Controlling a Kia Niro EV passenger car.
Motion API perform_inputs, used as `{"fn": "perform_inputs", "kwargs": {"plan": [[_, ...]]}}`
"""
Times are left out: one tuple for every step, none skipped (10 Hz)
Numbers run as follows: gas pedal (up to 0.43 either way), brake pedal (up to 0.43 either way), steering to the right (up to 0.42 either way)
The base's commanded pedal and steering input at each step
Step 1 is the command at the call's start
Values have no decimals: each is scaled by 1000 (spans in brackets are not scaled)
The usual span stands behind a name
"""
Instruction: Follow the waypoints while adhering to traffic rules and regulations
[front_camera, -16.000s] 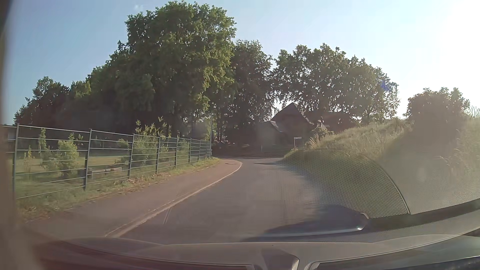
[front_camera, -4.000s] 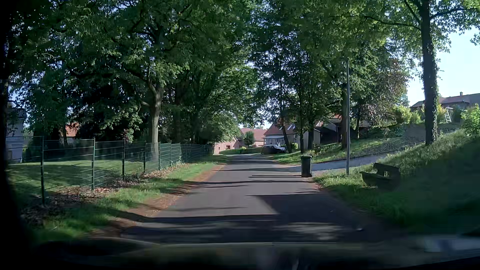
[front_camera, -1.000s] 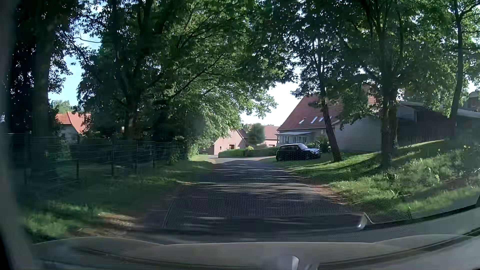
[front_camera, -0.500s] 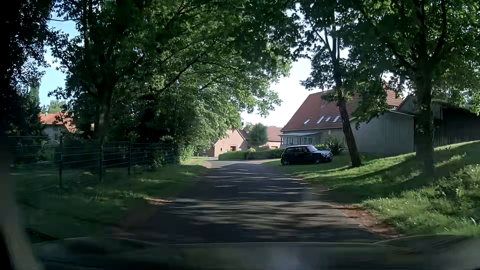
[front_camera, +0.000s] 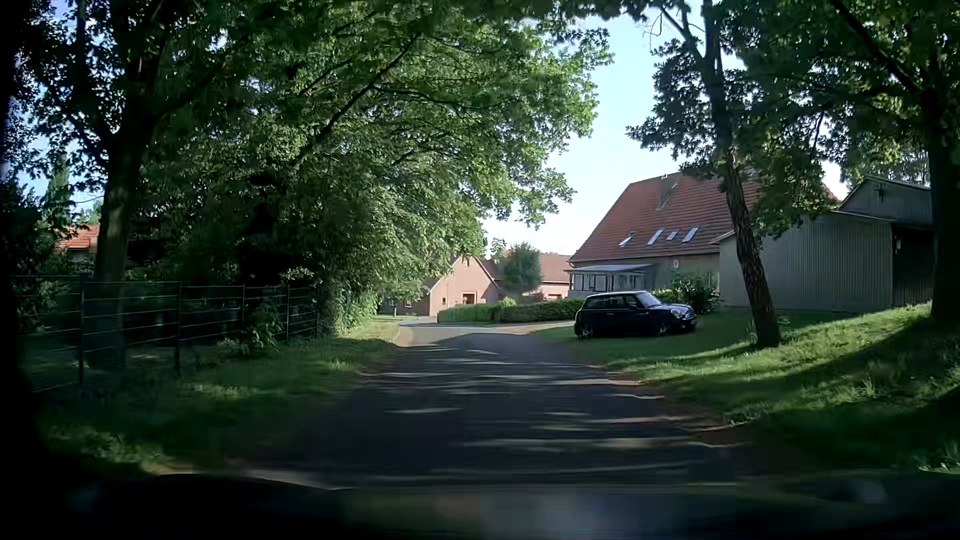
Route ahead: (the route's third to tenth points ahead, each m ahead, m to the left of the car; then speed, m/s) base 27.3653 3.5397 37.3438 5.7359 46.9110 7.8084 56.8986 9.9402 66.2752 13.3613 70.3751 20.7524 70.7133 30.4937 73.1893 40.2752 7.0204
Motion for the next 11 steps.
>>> {"fn": "perform_inputs", "kwargs": {"plan": [[98, 6, -4], [87, 6, -4], [87, 6, -4], [0, 6, -5], [0, 6, -10], [0, 6, -14], [0, 6, -15], [0, 6, -16], [0, 6, -17], [0, 6, -15], [0, 6, -19]]}}
